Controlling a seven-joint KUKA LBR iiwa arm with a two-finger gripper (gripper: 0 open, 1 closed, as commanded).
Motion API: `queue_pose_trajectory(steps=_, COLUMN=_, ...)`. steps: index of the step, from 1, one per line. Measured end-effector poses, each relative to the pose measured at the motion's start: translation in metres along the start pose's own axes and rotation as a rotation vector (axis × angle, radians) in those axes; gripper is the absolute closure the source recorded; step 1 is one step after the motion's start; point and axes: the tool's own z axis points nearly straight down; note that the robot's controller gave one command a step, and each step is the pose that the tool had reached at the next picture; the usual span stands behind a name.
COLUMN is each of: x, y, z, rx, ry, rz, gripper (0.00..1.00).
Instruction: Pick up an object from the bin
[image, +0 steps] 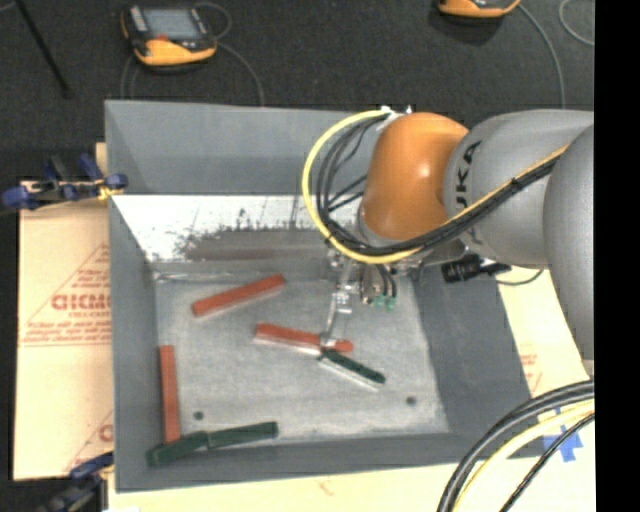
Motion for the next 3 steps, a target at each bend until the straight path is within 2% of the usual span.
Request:
queue_pose_trajectory(steps=1, x=-0.002, y=0.011, z=0.070, rx=0.000, ry=-0.003, rz=-0.019, gripper=0.00)
queue_pose_trajectory(steps=2, x=0.005, y=0.016, z=0.090, rx=0.001, ry=0.002, rz=0.288, gripper=1.00)
queue_pose_trajectory(steps=3, x=0.005, y=0.016, z=0.090, rx=0.001, ry=0.002, rz=0.288, gripper=1.00)
